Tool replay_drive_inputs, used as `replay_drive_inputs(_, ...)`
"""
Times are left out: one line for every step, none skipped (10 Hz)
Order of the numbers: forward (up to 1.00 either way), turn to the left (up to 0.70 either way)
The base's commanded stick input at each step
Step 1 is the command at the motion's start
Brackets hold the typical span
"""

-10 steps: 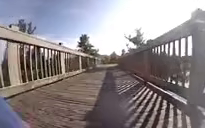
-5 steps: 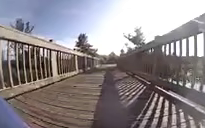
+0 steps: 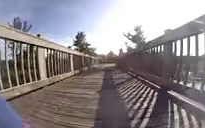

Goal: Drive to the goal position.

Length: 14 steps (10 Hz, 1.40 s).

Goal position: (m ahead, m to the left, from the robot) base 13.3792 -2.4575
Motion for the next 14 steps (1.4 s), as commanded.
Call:
replay_drive_inputs(1.00, 0.00)
replay_drive_inputs(1.00, 0.00)
replay_drive_inputs(1.00, 0.00)
replay_drive_inputs(1.00, 0.00)
replay_drive_inputs(1.00, 0.00)
replay_drive_inputs(1.00, 0.00)
replay_drive_inputs(1.00, 0.00)
replay_drive_inputs(1.00, 0.00)
replay_drive_inputs(1.00, 0.00)
replay_drive_inputs(1.00, 0.00)
replay_drive_inputs(1.00, 0.00)
replay_drive_inputs(1.00, 0.00)
replay_drive_inputs(1.00, 0.00)
replay_drive_inputs(1.00, 0.00)
